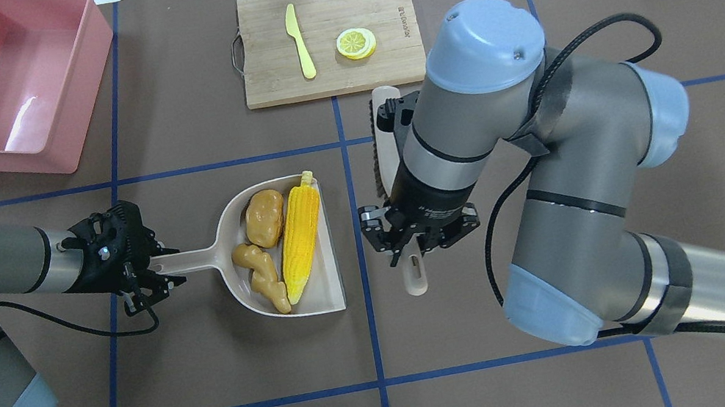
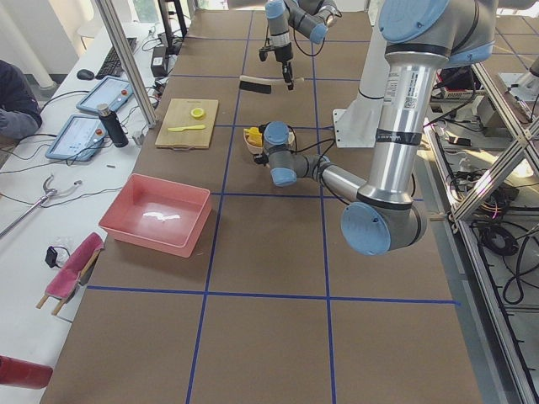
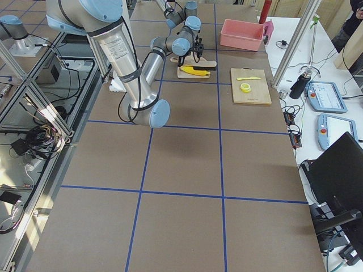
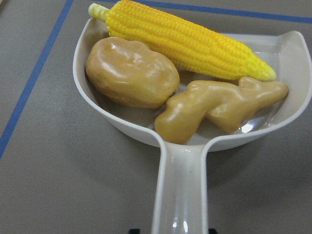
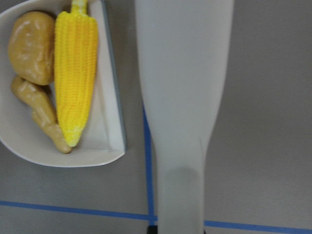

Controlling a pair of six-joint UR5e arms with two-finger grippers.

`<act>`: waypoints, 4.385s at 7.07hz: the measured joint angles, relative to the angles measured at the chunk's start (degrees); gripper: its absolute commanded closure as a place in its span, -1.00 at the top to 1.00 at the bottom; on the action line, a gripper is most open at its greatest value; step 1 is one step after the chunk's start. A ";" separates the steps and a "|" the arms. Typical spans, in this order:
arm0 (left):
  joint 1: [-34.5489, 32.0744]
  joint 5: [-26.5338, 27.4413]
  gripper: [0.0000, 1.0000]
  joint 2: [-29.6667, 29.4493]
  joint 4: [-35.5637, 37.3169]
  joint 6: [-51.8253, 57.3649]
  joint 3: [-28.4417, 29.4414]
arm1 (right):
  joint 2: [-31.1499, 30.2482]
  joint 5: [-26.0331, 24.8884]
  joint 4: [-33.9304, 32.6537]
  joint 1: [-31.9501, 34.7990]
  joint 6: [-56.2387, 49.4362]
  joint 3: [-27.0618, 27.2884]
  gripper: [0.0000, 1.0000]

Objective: Sweep and dump trash into bin
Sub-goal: 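Lift the brush away from the dustpan with the right gripper, then carry the loaded dustpan over the pink bin with left gripper while right returns brush, then tilt the dustpan into the pink bin with left gripper while right lowers brush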

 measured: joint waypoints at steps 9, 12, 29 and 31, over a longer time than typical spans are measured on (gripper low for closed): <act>-1.52 -0.15 -1.00 5.27 -7.05 0.39 -3.86 | -10.76 -7.73 -19.19 7.73 -23.14 4.89 -1.00; -14.32 -2.35 -1.00 15.37 -7.94 -0.14 -9.25 | -18.49 -7.54 -19.80 9.65 -29.95 7.98 -1.00; -41.87 -3.11 -1.00 -9.95 58.67 19.09 5.58 | -41.77 5.06 5.99 18.51 -47.77 -3.95 -1.00; -42.43 -2.55 -1.00 -10.27 59.46 21.80 3.40 | -40.90 5.23 6.05 18.14 -47.41 -4.77 0.06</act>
